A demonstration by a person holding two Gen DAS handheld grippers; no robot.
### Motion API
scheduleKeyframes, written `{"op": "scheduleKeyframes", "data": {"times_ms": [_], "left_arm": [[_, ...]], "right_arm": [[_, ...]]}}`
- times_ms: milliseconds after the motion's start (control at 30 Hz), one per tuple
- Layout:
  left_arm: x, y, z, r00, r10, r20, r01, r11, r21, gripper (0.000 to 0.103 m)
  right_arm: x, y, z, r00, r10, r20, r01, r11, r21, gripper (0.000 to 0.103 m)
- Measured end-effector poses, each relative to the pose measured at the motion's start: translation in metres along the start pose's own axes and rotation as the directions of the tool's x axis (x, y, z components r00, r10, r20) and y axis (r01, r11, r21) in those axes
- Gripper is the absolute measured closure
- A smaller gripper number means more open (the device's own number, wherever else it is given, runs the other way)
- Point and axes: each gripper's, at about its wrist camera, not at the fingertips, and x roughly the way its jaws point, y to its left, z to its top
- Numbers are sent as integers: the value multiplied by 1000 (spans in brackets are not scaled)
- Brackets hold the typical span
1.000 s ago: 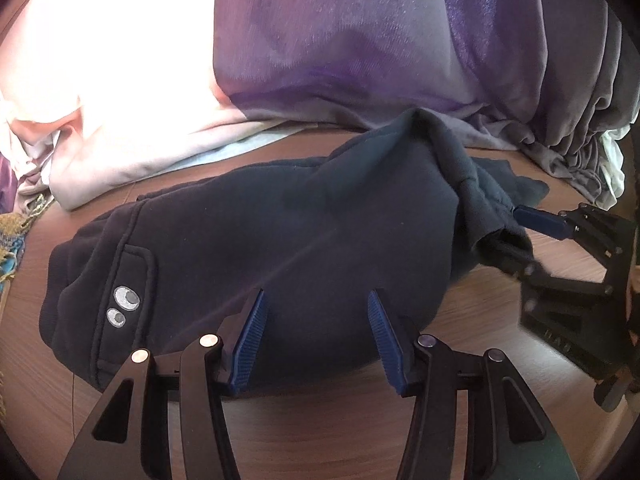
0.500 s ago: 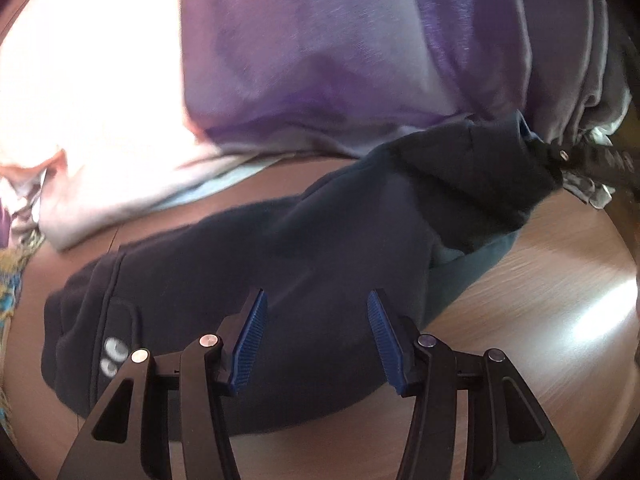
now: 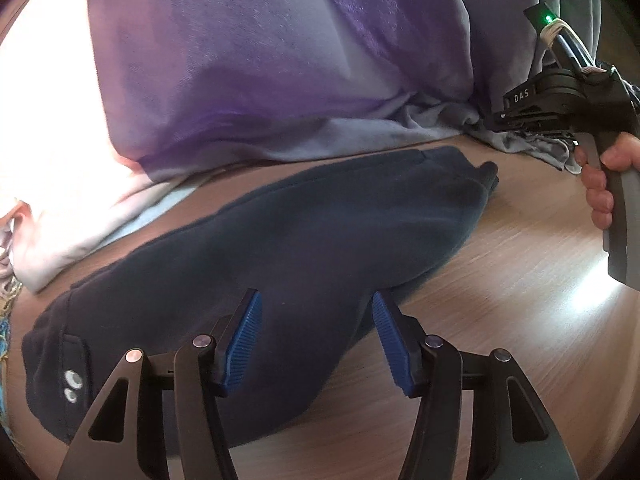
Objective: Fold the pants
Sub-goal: 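Grasp the cuff end with the right gripper while the left gripper presses the pants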
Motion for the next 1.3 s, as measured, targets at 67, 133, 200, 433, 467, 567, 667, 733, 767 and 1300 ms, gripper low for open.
{"op": "scheduleKeyframes", "data": {"times_ms": [67, 133, 200, 433, 467, 567, 667, 733, 767, 1300], "left_arm": [[1, -2, -1, 1000, -3, 2, 3, 1000, -6, 46], [0, -1, -3, 1000, 2, 7, -2, 1000, -21, 43], [-2, 2, -7, 1000, 14, 16, -13, 999, -46, 41], [-10, 14, -23, 998, 61, 1, -61, 996, -64, 40], [-12, 14, -25, 998, 68, 1, -68, 996, -59, 38], [-14, 17, -29, 995, 103, 1, -103, 994, -43, 35], [-11, 17, -30, 996, 90, -26, -92, 995, -48, 34], [-9, 16, -31, 996, 77, -37, -79, 996, -52, 34], [-9, 16, -31, 996, 80, -40, -82, 996, -46, 34], [3, 15, -37, 990, 112, -84, -114, 993, -25, 23]], "right_arm": [[-1, -3, 1, 1000, 0, 4, 0, 1000, -5, 98], [-7, -4, -3, 1000, 17, 12, -17, 1000, 1, 91], [-14, 0, -9, 999, 33, 21, -33, 999, -3, 67], [-17, -2, -41, 995, 101, 23, -103, 992, 73, 59], [-11, -3, -45, 994, 108, -4, -107, 990, 88, 59], [-2, -2, -53, 992, 126, -31, -122, 986, 111, 62], [8, 1, -56, 990, 125, -57, -118, 986, 119, 66], [12, 2, -56, 987, 149, -63, -140, 981, 131, 80], [13, 4, -56, 989, 139, -59, -131, 984, 123, 88], [17, -12, -50, 1000, 8, 23, -8, 999, 32, 96]]}}
